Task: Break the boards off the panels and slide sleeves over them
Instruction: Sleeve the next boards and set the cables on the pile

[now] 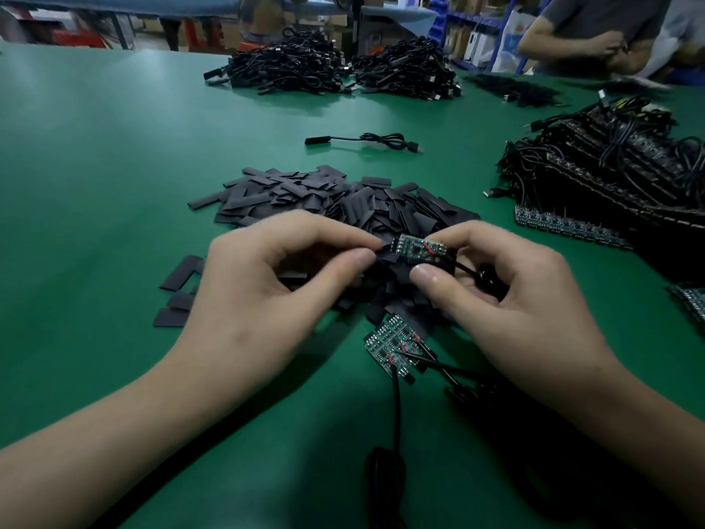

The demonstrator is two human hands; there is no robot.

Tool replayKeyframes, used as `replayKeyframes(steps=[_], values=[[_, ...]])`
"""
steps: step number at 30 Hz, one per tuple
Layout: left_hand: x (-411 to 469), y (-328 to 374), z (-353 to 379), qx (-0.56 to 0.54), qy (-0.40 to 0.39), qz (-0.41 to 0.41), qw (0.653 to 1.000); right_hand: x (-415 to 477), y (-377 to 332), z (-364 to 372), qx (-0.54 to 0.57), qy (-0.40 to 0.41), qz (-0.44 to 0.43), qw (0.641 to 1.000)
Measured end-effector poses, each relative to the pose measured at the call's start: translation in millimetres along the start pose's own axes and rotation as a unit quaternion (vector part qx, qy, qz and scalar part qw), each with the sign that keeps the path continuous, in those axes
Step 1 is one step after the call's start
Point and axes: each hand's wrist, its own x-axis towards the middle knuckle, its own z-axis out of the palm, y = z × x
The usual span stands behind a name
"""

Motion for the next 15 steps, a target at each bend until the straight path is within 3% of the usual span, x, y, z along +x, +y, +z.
replayKeyframes(steps=[3,8,11,13,15], values=[[-2.8,3.9,7.0,-0.168,-0.028,-0.1,0.98,-0.1,-3.7,0.9,0.019,-0.045,0.013,0.999],[-3.5,4.8,9.3,-0.22,-0.048,-0.136,0.965,-0.9,-7.3,1.3,0.058,-0.069,0.039,0.995],[-6.5,3.2,7.6,-0.043,-0.073,-0.021,0.996,-1.0,-8.8,-0.2,0.068,-0.078,0.062,0.993],[-6.7,5.4,5.9,0.077,-0.086,0.07,0.991,-2.8,-9.6,-2.3,0.075,-0.086,0.07,0.991],[-6.9,6.8,5.3,0.113,-0.081,0.116,0.984,-4.4,-10.7,-3.0,0.075,-0.102,0.065,0.99]])
